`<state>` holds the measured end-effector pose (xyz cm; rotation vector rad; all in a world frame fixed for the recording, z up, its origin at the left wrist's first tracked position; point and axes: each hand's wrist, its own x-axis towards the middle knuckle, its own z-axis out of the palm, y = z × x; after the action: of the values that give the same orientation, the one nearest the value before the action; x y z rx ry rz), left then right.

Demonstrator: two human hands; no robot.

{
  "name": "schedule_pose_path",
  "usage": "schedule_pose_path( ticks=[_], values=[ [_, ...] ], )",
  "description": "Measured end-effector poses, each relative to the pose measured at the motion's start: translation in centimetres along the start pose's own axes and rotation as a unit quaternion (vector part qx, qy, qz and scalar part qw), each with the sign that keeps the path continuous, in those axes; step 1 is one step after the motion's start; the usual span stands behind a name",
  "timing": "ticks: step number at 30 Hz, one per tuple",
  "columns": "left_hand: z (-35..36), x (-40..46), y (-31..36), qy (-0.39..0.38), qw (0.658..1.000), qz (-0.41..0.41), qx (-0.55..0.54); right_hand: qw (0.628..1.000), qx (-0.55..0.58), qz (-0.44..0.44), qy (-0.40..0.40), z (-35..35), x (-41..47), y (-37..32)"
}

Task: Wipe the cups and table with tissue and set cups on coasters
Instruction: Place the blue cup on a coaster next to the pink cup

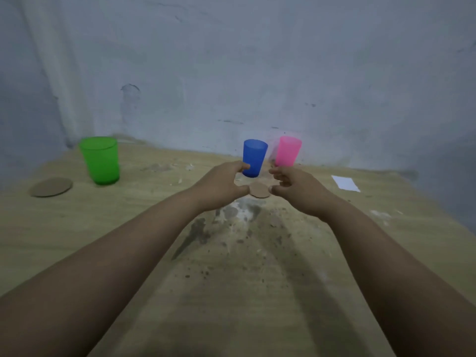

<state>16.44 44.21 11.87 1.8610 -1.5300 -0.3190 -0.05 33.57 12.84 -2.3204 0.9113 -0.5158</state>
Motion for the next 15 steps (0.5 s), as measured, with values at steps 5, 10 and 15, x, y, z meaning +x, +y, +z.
schedule_pose_path(
  ticks=[5, 10, 15],
  values=[
    [3.0, 3.6, -2.9, 0.015, 0.999, -0.030, -0.001, 0.999, 0.037, 0.024, 0.008, 1.5, 3.5, 2.5],
    [6.7, 6.7, -5.3, 0.035, 0.998, -0.059, -0.012, 0.997, 0.056, 0.052, 0.034, 3.2, 7.0, 5.4],
    [9.2, 9.8, -7.4, 0.062, 0.996, -0.063, 0.001, 0.991, 0.081, 0.069, 0.075, 5.4, 11.2, 7.8]
  ],
)
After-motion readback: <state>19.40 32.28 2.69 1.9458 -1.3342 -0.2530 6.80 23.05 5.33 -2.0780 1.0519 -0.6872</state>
